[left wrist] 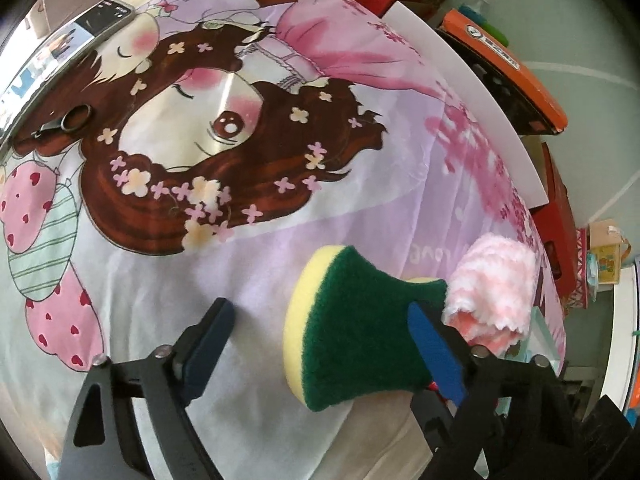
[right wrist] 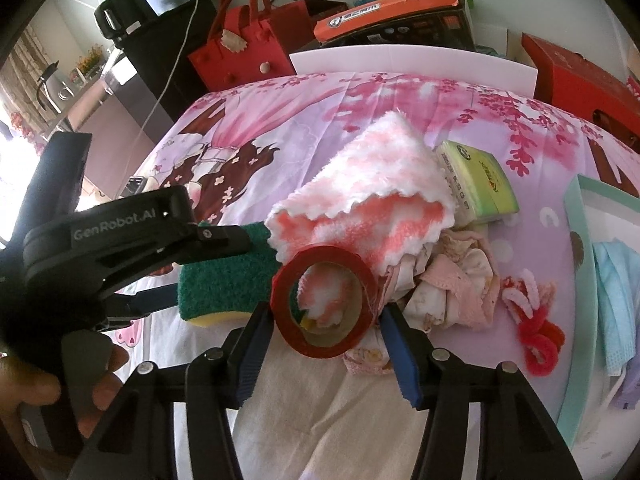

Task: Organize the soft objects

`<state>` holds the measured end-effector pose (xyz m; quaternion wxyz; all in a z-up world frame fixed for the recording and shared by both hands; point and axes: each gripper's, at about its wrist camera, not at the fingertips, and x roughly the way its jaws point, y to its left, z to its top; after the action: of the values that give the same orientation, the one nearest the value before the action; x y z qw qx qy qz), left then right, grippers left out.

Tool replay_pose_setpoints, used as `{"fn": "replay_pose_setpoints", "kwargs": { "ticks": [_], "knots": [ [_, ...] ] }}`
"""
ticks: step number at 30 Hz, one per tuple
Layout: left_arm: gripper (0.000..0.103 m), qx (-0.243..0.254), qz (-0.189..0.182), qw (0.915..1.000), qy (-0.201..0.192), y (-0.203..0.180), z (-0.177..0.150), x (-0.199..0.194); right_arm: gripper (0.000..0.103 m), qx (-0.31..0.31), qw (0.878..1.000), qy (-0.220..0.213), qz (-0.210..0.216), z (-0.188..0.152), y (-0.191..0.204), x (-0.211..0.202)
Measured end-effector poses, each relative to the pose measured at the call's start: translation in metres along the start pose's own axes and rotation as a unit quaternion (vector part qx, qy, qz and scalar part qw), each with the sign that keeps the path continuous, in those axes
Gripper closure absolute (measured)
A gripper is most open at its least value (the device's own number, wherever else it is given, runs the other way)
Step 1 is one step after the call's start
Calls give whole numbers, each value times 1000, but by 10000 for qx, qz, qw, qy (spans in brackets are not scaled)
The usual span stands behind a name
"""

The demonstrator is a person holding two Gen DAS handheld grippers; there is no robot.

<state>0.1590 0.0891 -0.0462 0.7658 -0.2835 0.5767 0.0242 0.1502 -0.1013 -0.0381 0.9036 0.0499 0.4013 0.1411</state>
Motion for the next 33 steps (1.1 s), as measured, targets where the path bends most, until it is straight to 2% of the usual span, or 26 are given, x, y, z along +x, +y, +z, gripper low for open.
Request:
{"fn": "replay_pose_setpoints", "kwargs": {
  "ticks": [1, 3, 10, 21, 25, 26, 28, 33],
  "knots": [
    [36, 12, -62, 10000, -7, -1, 1, 0, 45, 6, 10000, 1, 3, 0, 0, 0],
    [44, 26, -297, 9996, 17, -4, 1, 0, 45, 13, 10000, 9, -3, 0, -1, 0],
    [58, 98, -392, 9991, -141, -6, 2, -6, 45, 42, 10000, 7, -23, -1, -1, -1],
    [69, 227, -584, 9971, -420, -8, 3, -25, 48, 108, 9999, -128, 16, -2, -2, -12],
    [69, 241, -631, 9963, -527, -9, 2, -33, 55, 111, 9997, -225, 29, -1, -2, -19],
    [69, 242, -642, 9961, -558, -9, 2, -34, 61, 105, 9996, -249, 34, -1, -2, -20],
    [69, 249, -664, 9956, -616, -9, 2, -38, 65, 128, 9995, -303, 39, 0, -2, -23],
    [69, 232, -676, 9942, -804, -9, 2, -49, 69, 57, 9997, -224, -5, -1, -1, -20]
  ]
}}
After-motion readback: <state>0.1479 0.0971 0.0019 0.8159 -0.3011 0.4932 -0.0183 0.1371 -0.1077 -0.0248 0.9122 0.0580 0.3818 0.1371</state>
